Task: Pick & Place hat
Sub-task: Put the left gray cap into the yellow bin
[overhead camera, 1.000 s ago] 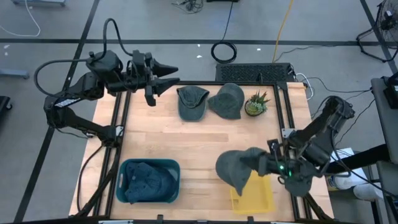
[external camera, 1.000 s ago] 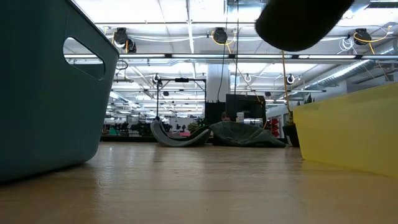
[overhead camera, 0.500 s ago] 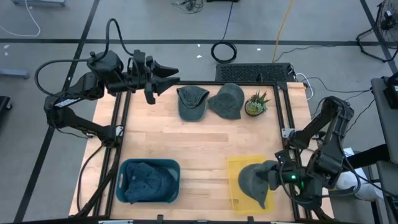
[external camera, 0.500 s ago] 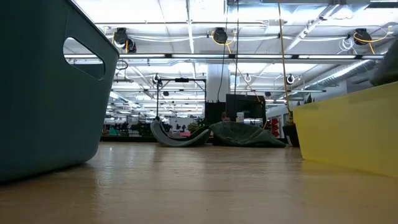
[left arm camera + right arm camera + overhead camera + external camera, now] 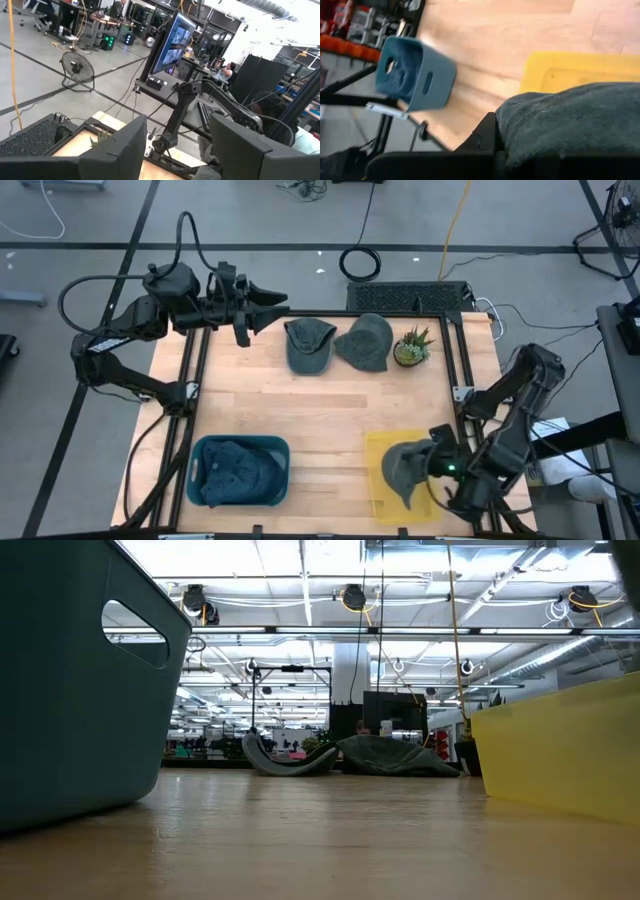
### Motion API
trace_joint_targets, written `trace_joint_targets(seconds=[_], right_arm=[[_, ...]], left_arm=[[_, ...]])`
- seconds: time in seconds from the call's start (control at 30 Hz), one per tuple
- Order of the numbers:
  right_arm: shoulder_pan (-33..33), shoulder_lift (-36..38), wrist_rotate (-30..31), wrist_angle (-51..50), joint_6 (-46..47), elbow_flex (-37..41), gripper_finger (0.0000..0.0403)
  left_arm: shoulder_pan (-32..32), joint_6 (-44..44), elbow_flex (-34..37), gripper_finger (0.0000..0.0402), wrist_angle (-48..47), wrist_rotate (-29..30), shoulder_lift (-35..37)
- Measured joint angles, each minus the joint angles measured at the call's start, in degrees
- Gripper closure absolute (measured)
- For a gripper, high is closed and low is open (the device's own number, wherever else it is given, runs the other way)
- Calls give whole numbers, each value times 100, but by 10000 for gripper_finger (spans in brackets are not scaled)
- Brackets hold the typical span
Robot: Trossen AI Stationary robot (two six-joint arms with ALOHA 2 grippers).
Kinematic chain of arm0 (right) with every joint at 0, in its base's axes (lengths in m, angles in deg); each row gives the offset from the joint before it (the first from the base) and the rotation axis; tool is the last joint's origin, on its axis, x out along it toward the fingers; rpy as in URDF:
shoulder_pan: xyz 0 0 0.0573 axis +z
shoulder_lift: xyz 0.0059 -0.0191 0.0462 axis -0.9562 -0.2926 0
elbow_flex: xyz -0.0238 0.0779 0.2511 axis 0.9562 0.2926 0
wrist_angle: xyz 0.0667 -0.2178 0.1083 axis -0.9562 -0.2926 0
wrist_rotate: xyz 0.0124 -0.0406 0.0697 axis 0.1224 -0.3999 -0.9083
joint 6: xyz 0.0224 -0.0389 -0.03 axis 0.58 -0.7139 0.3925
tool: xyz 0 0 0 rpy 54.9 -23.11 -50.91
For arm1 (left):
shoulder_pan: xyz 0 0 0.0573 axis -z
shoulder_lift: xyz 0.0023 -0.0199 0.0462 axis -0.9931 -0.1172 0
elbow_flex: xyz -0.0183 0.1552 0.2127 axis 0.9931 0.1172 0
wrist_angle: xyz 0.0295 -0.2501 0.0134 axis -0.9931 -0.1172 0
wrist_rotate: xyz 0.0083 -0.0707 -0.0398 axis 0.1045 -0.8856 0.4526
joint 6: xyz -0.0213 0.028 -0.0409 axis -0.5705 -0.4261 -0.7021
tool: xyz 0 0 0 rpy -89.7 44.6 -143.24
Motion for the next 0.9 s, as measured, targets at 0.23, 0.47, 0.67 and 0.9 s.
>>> trace_joint_targets(seconds=[0.23, 0.47, 0.67, 0.9], right_arm=[[-352, -457, -133, 78, 68, 0, 403], [-436, -952, -131, 703, 49, 0, 400], [-414, -1099, -249, 863, -69, 0, 392], [-279, -911, -487, 833, -394, 0, 314]], left_arm=[[0, -26, 0, 176, 4, 0, 0], [0, -21, 0, 176, 6, 0, 0], [0, -33, 0, 176, 8, -35, 0], [2, -157, 0, 176, 12, -395, 0]])
